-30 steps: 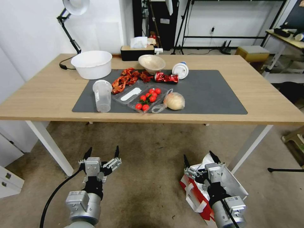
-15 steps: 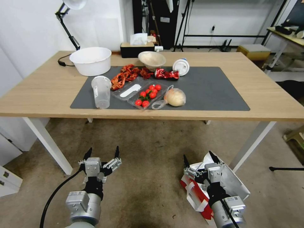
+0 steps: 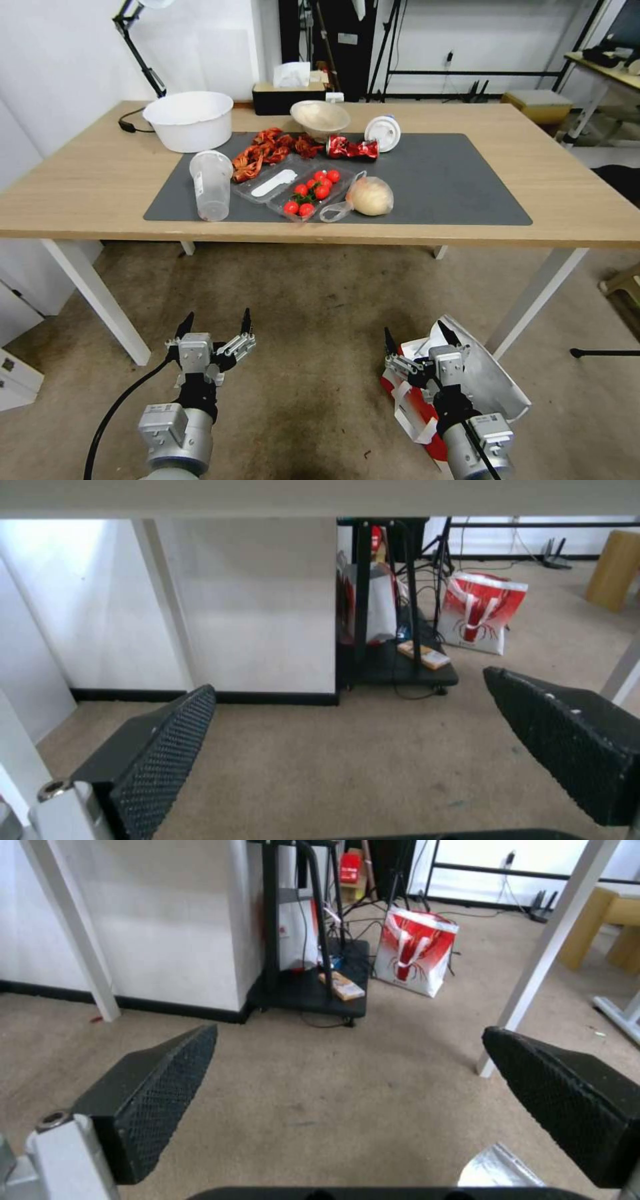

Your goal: Pick up the food delivery bag from the floor and place it on the table.

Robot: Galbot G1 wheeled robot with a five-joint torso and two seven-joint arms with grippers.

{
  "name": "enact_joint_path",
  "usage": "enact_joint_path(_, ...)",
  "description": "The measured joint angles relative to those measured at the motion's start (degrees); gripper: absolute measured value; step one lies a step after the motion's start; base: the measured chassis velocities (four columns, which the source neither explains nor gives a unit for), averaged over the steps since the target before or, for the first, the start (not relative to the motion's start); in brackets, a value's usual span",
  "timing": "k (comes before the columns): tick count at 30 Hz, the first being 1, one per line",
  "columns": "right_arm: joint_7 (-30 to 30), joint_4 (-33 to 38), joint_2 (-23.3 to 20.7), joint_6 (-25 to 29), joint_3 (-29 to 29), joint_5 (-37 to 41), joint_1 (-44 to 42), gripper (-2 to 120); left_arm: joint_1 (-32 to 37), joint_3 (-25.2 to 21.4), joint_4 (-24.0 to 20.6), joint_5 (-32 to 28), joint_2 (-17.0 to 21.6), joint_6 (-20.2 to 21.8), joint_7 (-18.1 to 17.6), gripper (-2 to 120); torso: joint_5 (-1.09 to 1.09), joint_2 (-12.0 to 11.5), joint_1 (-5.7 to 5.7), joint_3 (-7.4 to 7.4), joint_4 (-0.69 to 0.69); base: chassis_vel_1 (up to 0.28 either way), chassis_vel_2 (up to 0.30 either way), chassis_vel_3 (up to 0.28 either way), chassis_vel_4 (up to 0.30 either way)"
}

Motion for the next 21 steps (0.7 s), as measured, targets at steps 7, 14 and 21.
enact_joint_path(7,-0.2,0.1,0.0,-0.1,0.1,0.1,0.1,100,-0.1,0.3,0.5,0.0,-0.1,0.0,0.1,100,0.0,-1.5,-0.61,-0.91,0.0,0.0,0.0,0.0,0.0)
enact_joint_path(14,-0.3,0.4,0.0,-0.2,0.4,0.4,0.2,100,-0.2,0.6,0.7,0.0,-0.1,-0.2,0.2,100,0.0,-3.0,-1.13,-1.93,0.0,0.0,0.0,0.0,0.0)
enact_joint_path(21,-0.5,0.6,0.0,-0.3,0.6,0.4,0.1,100,-0.4,0.7,0.7,0.0,0.0,-0.2,0.3,100,0.0,-4.8,-1.8,-3.07,0.0,0.0,0.0,0.0,0.0)
